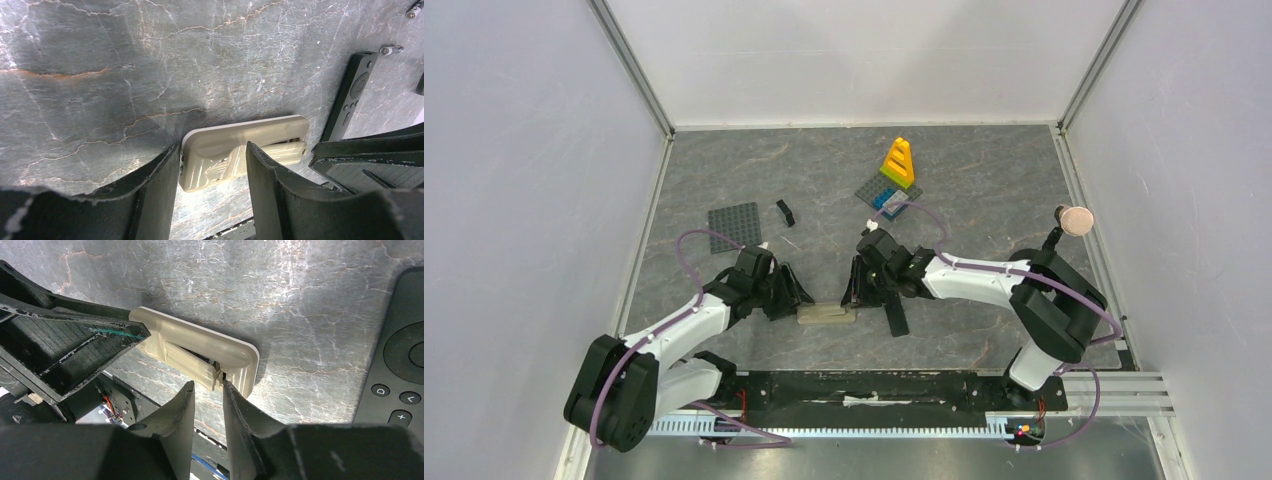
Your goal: Load the batteries into the remote control
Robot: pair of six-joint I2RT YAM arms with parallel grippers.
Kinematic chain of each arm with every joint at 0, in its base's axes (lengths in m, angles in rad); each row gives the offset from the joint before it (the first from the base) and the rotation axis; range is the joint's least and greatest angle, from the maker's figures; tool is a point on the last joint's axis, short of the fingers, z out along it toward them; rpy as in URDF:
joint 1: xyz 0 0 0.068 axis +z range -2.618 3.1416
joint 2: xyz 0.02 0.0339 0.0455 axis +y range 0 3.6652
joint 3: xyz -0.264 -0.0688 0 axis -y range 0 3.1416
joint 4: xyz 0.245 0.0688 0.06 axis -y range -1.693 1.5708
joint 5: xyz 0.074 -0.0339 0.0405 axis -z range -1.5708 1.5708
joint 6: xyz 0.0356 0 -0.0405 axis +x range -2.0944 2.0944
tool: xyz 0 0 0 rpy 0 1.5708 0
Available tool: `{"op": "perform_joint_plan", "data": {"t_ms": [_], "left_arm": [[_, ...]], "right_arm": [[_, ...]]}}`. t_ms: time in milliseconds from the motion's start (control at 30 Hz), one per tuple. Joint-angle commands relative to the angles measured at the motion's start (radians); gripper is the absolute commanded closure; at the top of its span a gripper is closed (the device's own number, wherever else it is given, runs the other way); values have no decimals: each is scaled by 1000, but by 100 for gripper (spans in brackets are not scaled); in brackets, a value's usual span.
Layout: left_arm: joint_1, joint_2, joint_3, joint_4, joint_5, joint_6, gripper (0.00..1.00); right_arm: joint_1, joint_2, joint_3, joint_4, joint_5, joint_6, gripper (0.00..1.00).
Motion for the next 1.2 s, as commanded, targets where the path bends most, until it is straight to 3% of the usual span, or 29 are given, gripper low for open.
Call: {"op": "perform_joint_plan", "data": {"t_ms": [0,1167], "left_arm": [[0,23,-23,-54,-40,27,42],[0,25,-36,-35,-18,23,42]], "right_arm": [[-1,2,50,3,18,-26,73],[4,39,-10,67,-53,-4,85]]}}
